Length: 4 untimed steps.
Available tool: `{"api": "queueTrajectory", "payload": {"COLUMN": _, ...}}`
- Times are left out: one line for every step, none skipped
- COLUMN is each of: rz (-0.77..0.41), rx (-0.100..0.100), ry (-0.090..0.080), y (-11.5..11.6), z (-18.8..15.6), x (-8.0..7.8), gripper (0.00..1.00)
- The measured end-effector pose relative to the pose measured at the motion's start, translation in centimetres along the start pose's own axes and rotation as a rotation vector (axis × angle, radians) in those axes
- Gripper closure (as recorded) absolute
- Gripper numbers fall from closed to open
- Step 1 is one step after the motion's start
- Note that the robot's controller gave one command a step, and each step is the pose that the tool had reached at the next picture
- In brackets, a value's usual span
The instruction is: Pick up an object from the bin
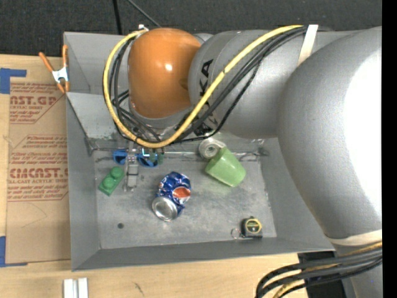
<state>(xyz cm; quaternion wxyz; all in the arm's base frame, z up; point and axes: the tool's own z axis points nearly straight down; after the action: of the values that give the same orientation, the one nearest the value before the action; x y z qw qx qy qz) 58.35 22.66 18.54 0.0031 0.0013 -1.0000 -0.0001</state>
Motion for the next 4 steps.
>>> {"api": "queueTrajectory", "payload": {"rz": -0.029, "rx": 0.001, "ry": -0.001, "y": -0.3, "z": 11.0, "x": -0.3, "gripper": 0.00}}
{"api": "queueTrajectory", "payload": {"rz": -0.027, "rx": -0.001, "ry": -0.008, "y": -0.4, "z": 10.5, "x": -0.6, "gripper": 1.00}}
{"api": "queueTrajectory", "payload": {"rz": -0.027, "rx": -0.001, "ry": -0.008, "y": -0.3, "z": 10.5, "x": -0.6, "gripper": 0.00}}
{"api": "queueTrajectory", "payload": {"rz": -0.107, "rx": 0.001, "ry": -0.007, "y": -1.5, "z": 11.4, "x": 0.2, "gripper": 0.00}}
